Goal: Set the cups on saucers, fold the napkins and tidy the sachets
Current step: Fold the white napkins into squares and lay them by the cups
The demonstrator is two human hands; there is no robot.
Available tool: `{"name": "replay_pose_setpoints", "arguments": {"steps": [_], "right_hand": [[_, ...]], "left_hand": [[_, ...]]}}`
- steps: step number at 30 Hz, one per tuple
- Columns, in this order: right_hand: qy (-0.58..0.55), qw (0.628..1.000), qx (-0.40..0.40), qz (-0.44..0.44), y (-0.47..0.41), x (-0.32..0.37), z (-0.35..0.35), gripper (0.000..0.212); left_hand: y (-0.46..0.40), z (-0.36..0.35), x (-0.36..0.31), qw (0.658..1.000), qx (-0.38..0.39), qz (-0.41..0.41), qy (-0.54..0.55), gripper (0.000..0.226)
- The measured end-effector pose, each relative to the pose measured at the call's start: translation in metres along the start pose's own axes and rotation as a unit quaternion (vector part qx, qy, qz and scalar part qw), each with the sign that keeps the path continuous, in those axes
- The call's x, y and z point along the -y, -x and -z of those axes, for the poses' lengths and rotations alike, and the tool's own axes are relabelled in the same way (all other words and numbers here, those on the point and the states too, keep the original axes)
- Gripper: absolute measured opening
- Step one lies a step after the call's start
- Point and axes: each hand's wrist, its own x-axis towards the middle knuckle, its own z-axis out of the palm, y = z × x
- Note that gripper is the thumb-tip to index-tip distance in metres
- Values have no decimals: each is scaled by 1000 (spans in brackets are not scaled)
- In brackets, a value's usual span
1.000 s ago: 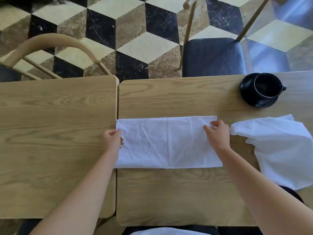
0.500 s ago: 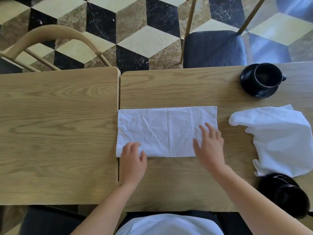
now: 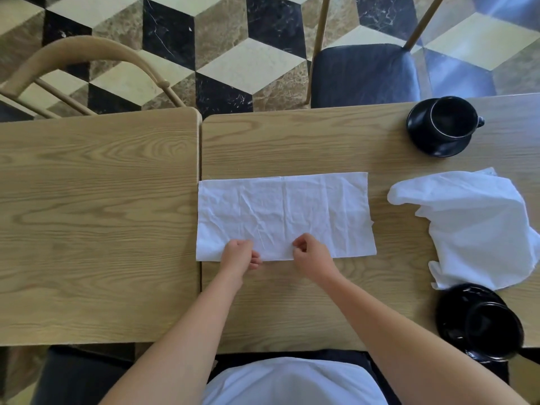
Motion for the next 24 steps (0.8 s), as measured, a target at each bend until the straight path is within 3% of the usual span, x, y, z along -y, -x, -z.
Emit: {"name": "replay_pose_setpoints", "arguments": {"steps": [4, 12, 14, 18, 24], "right_hand": [[-28, 997, -47, -56, -4, -26, 47, 18], [-85, 977, -155, -118, -2, -68, 103, 16], [-90, 971, -180, -129, -1, -70, 101, 26], [-91, 960, -214, -155, 0, -65, 92, 40], [-80, 966, -171, -176, 5, -59, 94, 27]], "left_hand": [[-13, 36, 3, 986, -34, 78, 145, 9], [-21, 90, 30, 969, -119, 108, 187, 17], [-17, 88, 30, 966, -113, 112, 201, 20], [8, 60, 25, 961, -7, 192, 197, 36], [54, -13, 28, 956, 164, 228, 83, 44]]}}
